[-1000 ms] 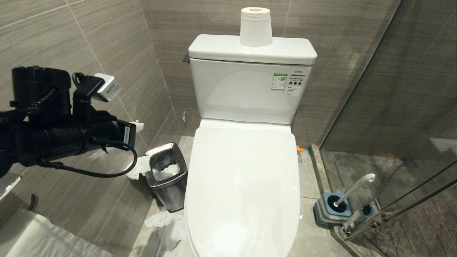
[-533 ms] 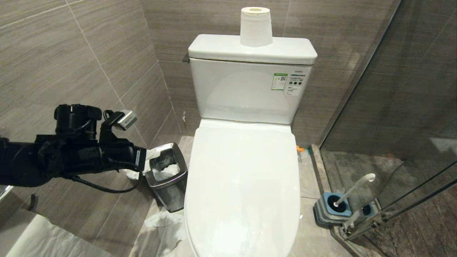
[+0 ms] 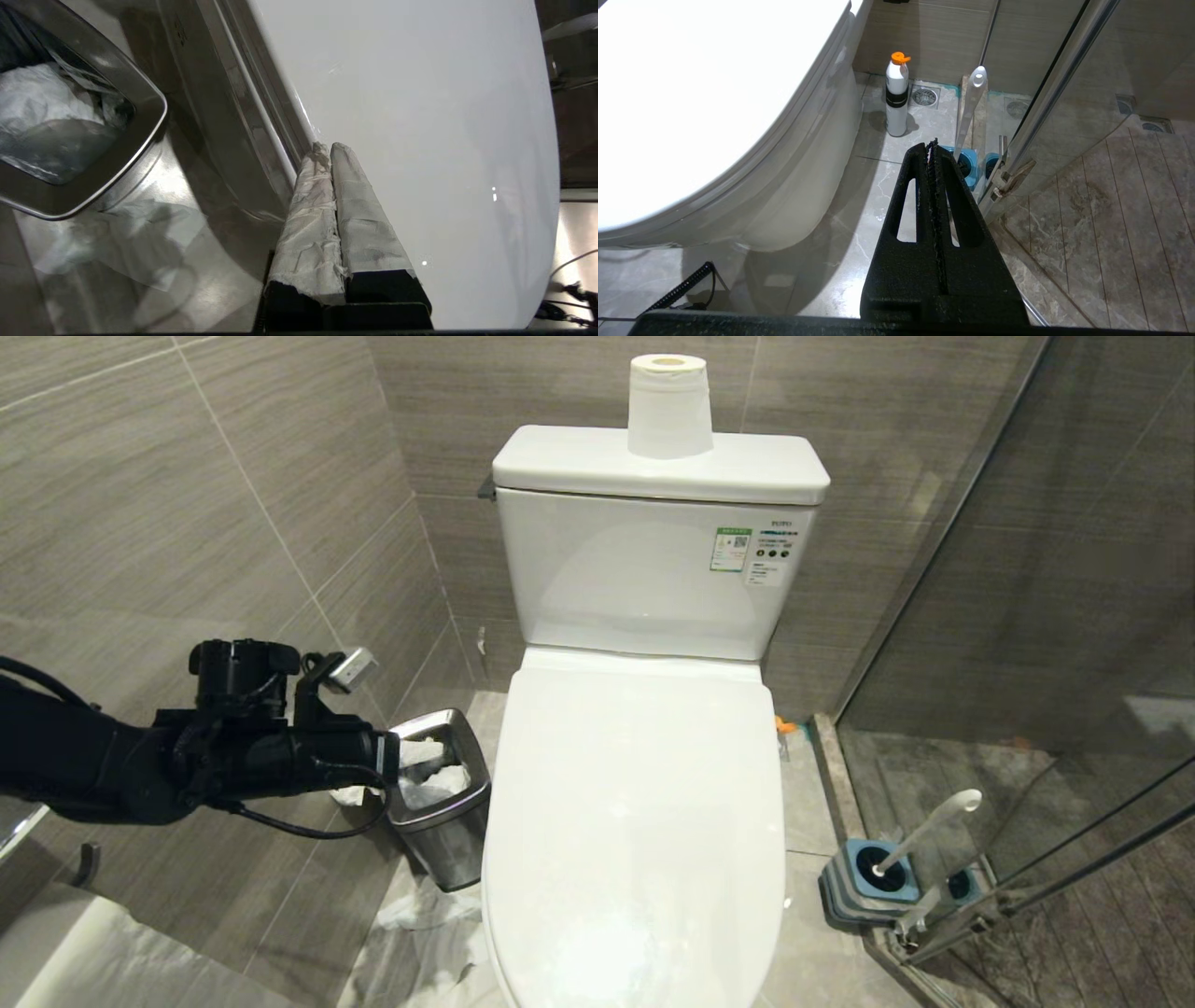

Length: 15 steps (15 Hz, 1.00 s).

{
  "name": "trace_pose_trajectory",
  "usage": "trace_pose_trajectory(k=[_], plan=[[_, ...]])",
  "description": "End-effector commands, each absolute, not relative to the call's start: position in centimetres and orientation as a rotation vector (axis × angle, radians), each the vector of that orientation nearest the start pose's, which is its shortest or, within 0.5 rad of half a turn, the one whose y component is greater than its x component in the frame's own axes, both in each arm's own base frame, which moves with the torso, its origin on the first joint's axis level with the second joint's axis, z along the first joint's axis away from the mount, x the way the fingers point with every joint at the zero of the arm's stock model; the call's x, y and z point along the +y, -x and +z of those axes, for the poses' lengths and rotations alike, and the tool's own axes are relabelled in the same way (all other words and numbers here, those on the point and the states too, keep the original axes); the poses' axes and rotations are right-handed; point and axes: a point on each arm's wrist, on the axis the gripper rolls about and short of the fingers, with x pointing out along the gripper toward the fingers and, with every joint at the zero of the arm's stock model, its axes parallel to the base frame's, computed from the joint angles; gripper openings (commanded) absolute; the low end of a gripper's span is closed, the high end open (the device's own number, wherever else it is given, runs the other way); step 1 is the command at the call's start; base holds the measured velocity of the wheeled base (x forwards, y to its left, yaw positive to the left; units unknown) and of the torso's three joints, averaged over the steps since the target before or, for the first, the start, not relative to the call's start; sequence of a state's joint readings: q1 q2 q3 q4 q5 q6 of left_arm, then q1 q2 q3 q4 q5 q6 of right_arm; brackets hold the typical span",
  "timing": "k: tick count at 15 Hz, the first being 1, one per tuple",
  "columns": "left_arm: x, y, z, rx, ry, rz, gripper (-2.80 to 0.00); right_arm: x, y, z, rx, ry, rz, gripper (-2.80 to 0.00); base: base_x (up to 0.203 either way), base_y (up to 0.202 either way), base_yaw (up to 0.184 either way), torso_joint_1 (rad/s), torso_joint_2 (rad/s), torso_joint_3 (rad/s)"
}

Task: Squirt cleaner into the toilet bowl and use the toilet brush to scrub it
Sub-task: Use the left hand to lift the toilet lid slightly

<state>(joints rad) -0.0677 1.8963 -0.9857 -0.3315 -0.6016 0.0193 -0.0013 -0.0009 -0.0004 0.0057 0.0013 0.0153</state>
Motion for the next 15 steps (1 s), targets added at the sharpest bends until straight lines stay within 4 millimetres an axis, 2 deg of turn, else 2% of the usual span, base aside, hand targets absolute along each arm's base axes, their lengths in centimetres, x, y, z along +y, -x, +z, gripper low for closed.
trace_pose_trajectory(k=[1, 4, 8, 12, 15], plan=[[-3.5, -35.2, 12.5, 0.59, 0.196, -0.671, -2.8, 0.0, 2.3, 7.5, 0.005, -0.015, 0.0, -2.8, 0.0, 0.0, 0.0, 0.0, 0.0, 0.0], [-3.5, -35.6, 11.1, 0.644, 0.306, -0.745, -2.8, 0.0, 2.3, 7.5, 0.005, -0.015, 0.0, -2.8, 0.0, 0.0, 0.0, 0.0, 0.0, 0.0], [-1.2, -35.8, 8.8, 0.662, 0.439, -0.921, -2.8, 0.0, 2.3, 7.5, 0.005, -0.015, 0.0, -2.8, 0.0, 0.0, 0.0, 0.0, 0.0, 0.0], [0.7, -34.0, 6.5, 0.72, 0.541, -0.942, -2.8, 0.0, 2.3, 7.5, 0.006, -0.015, 0.0, -2.8, 0.0, 0.0, 0.0, 0.0, 0.0, 0.0], [0.8, -32.3, 5.3, 0.754, 0.581, -0.961, -2.8, 0.0, 2.3, 7.5, 0.006, -0.015, 0.001, -2.8, 0.0, 0.0, 0.0, 0.0, 0.0, 0.0]])
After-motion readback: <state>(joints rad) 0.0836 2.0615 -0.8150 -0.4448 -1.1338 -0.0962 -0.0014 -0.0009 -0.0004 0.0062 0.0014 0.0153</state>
